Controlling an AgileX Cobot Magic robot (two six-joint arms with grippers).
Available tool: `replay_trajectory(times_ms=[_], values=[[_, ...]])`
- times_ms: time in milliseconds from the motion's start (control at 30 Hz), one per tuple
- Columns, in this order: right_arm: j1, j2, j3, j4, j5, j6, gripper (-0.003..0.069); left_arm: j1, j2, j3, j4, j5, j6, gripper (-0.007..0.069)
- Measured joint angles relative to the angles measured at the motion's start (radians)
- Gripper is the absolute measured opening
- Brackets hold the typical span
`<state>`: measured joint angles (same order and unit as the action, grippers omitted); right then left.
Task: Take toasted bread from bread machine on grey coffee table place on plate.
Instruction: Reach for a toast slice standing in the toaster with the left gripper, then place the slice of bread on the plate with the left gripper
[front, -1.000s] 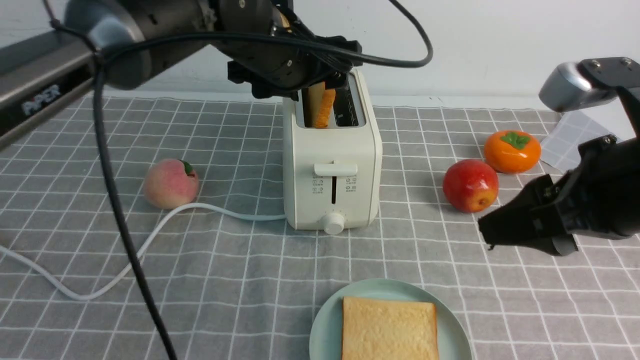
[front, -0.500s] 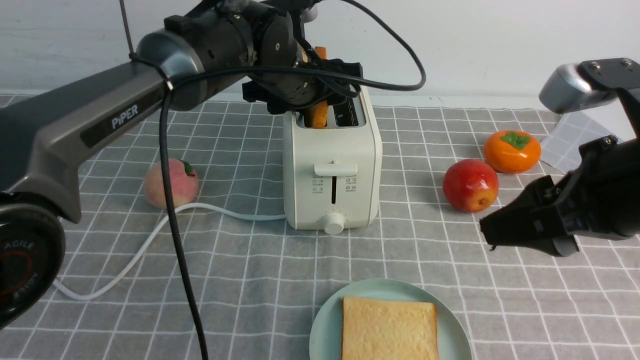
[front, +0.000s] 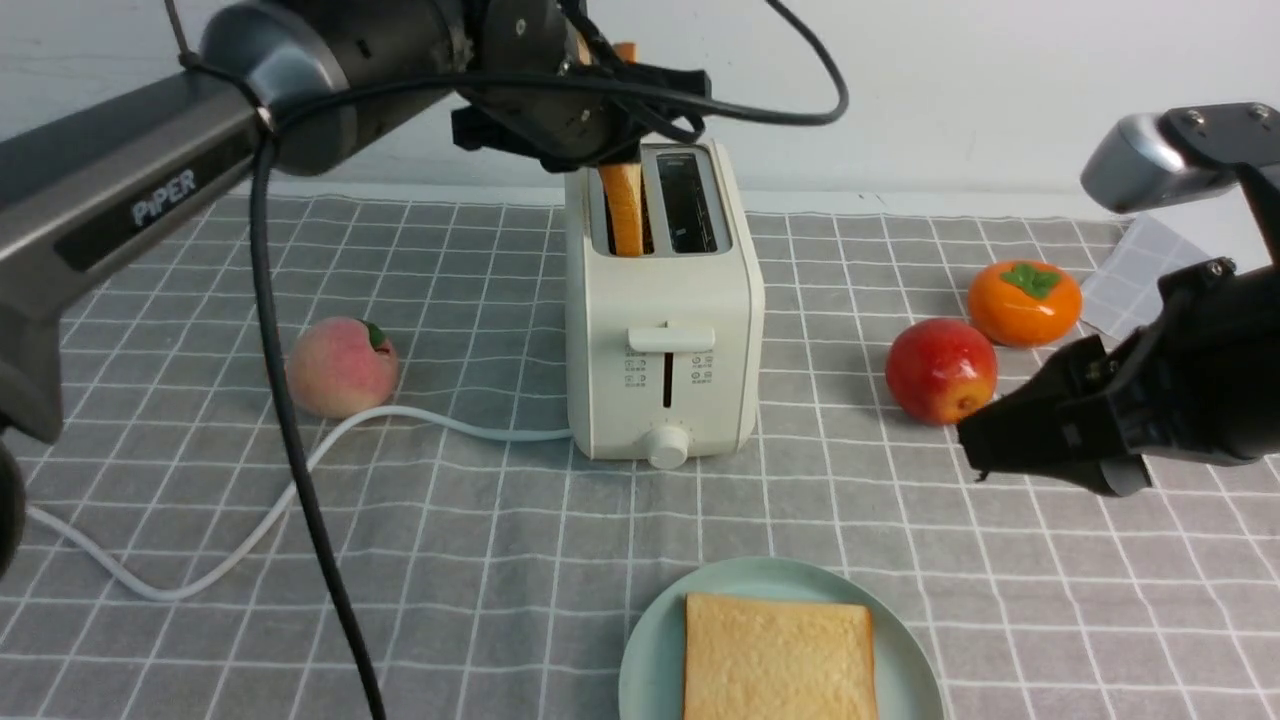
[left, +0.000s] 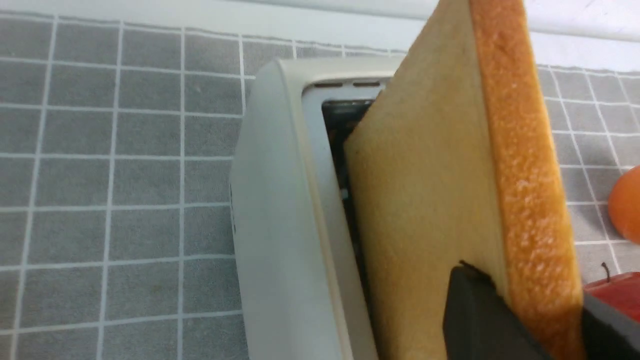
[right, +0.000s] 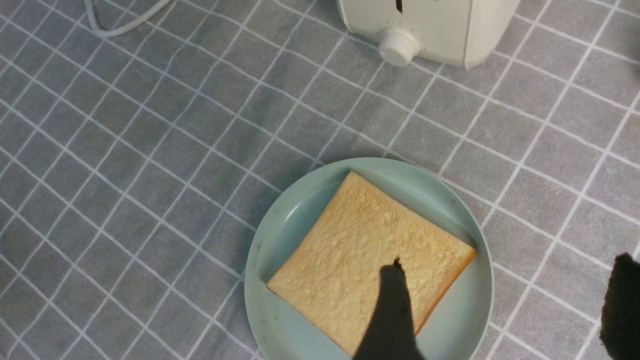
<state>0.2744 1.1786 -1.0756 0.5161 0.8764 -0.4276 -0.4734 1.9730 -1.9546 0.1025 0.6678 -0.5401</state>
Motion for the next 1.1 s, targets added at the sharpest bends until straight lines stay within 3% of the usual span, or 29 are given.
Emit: replay_trajectory(times_ms=[200,333,667,767,900,1033,1067,1100], values=[[0.000,0.000,0.000,-0.001,-0.007,0.000,0.0522,0.000,-0.187,0.000,-0.010,0.101,0.092,0.0088],[0.000,0.000,0.000,-0.001,-0.011,0.000,0.0522,0.000,-0.358,0.028,-0.085,0.226,0.229,0.0088],[0.000,0.011,0.001,0.001,-0.011,0.000,0.0522,0.000,-0.651,0.474,-0.431,0.154,0.455,0.0088],[0.000,0.011,0.001,0.003,-0.004,0.000,0.0522,0.000,-0.690,0.743,-0.620,0.091,0.540,0.0088],[0.000,0.011,0.001,0.003,0.015,0.000,0.0508,0.000,-0.664,0.951,-0.840,0.052,0.670,0.0088],[0.000,0.011,0.001,0.004,0.024,0.000,0.0460,0.000,-0.603,1.041,-1.123,0.050,0.923,0.0088],[0.000,0.011,0.001,0.004,0.027,0.000,0.0456,0.000,-0.600,1.042,-1.137,0.052,0.923,0.0088],[0.000,0.011,0.001,0.004,0.031,0.000,0.0429,0.000,-0.578,1.045,-1.230,0.069,1.052,0.0088]])
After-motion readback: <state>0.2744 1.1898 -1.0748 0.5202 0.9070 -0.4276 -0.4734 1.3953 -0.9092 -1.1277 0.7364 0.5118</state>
